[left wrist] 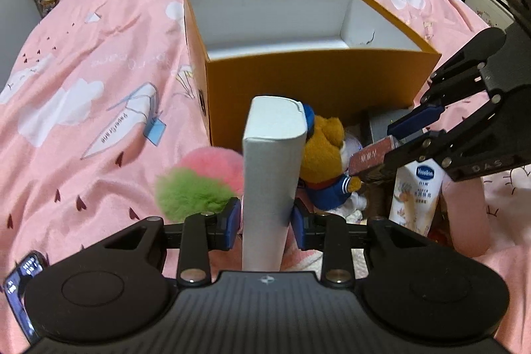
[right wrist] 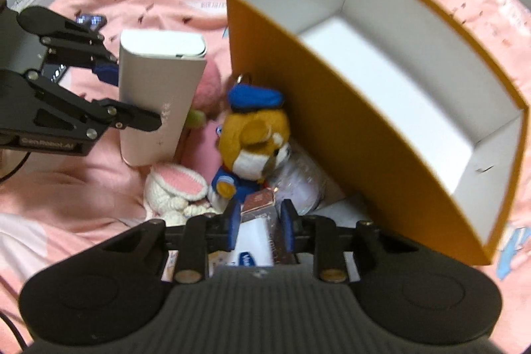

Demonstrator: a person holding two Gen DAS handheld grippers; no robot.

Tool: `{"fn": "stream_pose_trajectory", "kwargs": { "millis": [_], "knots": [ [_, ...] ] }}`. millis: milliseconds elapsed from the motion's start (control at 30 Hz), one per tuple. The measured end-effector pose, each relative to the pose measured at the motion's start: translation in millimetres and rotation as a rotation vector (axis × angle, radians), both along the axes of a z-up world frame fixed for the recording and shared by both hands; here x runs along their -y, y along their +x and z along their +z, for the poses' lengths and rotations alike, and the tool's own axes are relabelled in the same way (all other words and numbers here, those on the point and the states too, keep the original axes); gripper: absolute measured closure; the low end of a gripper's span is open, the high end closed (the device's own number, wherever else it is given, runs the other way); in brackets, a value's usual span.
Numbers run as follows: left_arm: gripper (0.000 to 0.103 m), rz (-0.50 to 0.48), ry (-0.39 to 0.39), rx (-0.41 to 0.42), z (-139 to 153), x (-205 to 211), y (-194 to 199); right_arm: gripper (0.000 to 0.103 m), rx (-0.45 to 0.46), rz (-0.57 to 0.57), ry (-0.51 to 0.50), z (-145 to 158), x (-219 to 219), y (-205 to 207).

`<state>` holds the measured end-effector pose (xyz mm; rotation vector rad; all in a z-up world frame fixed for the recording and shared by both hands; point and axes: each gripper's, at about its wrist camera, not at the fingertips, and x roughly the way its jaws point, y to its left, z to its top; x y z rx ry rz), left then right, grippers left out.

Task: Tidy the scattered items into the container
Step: 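Grasp the dark photo card box with the right gripper while the left gripper lifts the white box, then carry the white box and photo card box over the orange box with both grippers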

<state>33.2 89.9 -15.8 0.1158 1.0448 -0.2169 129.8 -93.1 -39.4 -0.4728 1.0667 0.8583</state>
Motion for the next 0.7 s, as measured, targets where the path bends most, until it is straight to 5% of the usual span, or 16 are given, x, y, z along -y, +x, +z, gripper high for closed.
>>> {"fn": "stream_pose_trajectory", "kwargs": {
  "millis": [367, 400, 433, 700],
  "knots": [
    [0.068, -0.032, -0.101, 0.024, 45, -8, 24, 0.08, 0.095, -0.075, 0.106, 50, 13, 7],
    [0.068, -0.039, -0.106, 0.024, 49, -8, 27, 0.099, 0.104, -0.083, 0.12, 55, 14, 9],
    [0.068, -0.046, -0.109, 0.025, 54, -8, 31, 0.103, 0.11, -0.096, 0.142, 62, 16, 11],
    [0.068, -0.095, -0.109, 0.006, 77, -1, 61, 0.097, 0.1, -0.119, 0.225, 89, 28, 28]
  ]
}}
